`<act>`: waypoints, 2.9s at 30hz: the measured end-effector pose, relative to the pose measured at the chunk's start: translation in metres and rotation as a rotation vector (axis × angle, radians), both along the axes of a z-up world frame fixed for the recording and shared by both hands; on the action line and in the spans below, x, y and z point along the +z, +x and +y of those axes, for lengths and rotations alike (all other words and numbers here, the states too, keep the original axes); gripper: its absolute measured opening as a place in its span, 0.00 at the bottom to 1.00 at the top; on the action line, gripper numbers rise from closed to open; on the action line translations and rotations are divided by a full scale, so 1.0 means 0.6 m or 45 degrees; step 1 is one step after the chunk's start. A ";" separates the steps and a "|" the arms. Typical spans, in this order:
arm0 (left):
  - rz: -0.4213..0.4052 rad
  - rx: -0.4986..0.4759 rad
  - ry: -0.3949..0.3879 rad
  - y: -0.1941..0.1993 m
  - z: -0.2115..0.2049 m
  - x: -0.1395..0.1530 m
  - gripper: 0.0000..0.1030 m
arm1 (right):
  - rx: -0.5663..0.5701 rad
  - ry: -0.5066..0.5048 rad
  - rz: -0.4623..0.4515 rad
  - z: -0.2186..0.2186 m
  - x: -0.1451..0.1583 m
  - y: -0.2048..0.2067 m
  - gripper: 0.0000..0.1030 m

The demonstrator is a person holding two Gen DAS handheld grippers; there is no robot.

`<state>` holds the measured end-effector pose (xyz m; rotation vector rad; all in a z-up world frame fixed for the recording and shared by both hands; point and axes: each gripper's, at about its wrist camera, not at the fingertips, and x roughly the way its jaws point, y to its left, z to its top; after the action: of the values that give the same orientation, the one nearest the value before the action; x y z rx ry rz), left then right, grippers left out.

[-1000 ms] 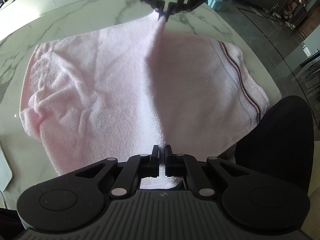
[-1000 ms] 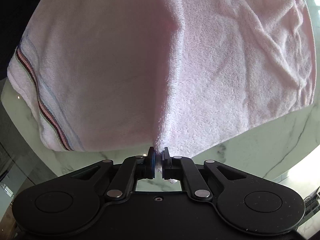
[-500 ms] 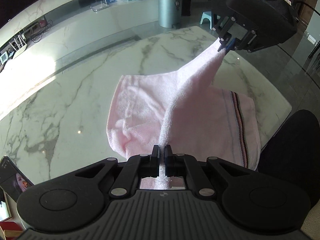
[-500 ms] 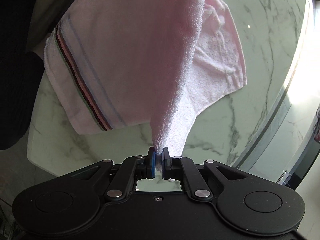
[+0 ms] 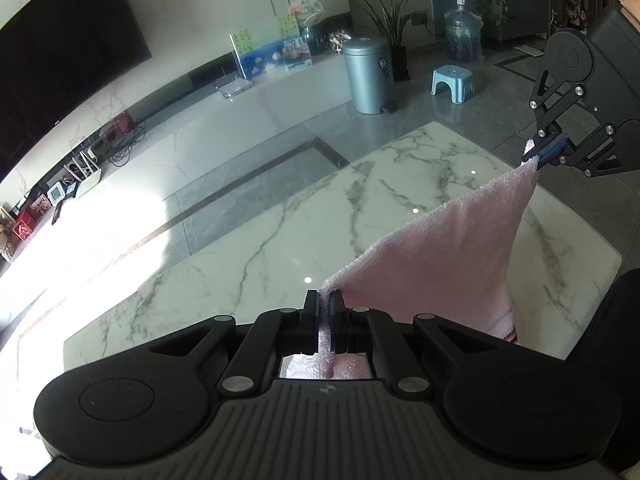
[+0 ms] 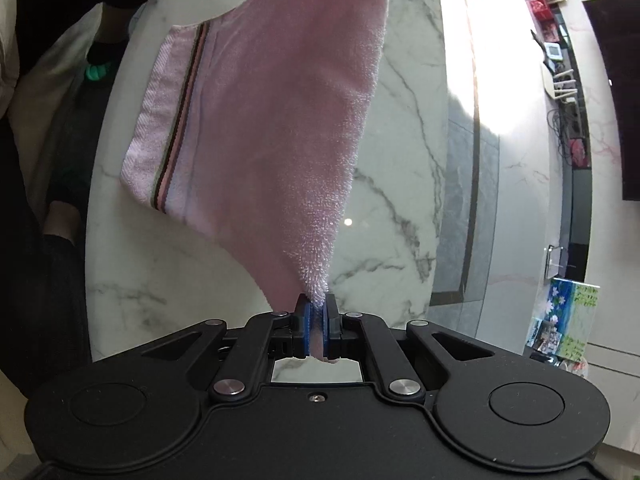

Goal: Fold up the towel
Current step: 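Lift the towel with both grippers, raising the right gripper's edge toward the left gripper, then lower the towel onto the table with both grippers and open them, then move both open grippers to the folded towel's edge and pinch it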

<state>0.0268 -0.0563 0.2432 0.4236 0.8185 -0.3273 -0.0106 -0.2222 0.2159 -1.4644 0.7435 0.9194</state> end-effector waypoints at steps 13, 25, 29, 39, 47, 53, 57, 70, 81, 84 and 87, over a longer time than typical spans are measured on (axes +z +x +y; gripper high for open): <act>-0.043 0.069 0.043 0.095 0.024 -0.011 0.03 | -0.518 0.507 -0.100 0.011 0.064 0.080 0.03; -0.180 0.125 0.082 0.204 0.019 0.033 0.04 | -0.642 0.606 -0.354 0.006 0.088 0.186 0.03; -0.262 0.115 0.051 0.216 0.011 0.056 0.04 | -0.687 0.663 -0.458 -0.006 0.102 0.205 0.03; -0.157 -0.051 0.101 0.164 -0.002 -0.021 0.04 | -0.665 0.576 -0.278 -0.039 0.020 0.150 0.03; 0.124 -0.305 0.212 0.035 -0.020 -0.174 0.04 | -0.582 0.412 0.076 -0.029 -0.141 0.027 0.03; 0.322 -0.454 0.200 -0.077 -0.027 -0.273 0.04 | -0.549 0.355 0.284 -0.025 -0.229 -0.059 0.03; 0.430 -0.516 0.187 -0.118 -0.021 -0.305 0.05 | -0.542 0.309 0.405 -0.028 -0.271 -0.101 0.03; 0.646 -0.550 0.153 -0.107 0.011 -0.355 0.37 | -0.586 0.251 0.644 -0.064 -0.307 -0.084 0.25; 0.495 -0.263 0.030 -0.049 0.048 -0.349 0.40 | -0.816 0.350 0.485 -0.087 -0.314 -0.013 0.30; 0.428 -0.210 0.031 -0.015 0.062 -0.340 0.40 | -0.830 0.372 0.448 -0.086 -0.312 0.018 0.30; 0.354 -0.186 0.021 0.027 0.083 -0.321 0.40 | -0.839 0.400 0.421 -0.086 -0.304 0.054 0.30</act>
<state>0.0432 -0.0068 0.0506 0.4603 1.0640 -0.5234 0.0219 -0.2735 0.0332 -0.7158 1.1744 0.7193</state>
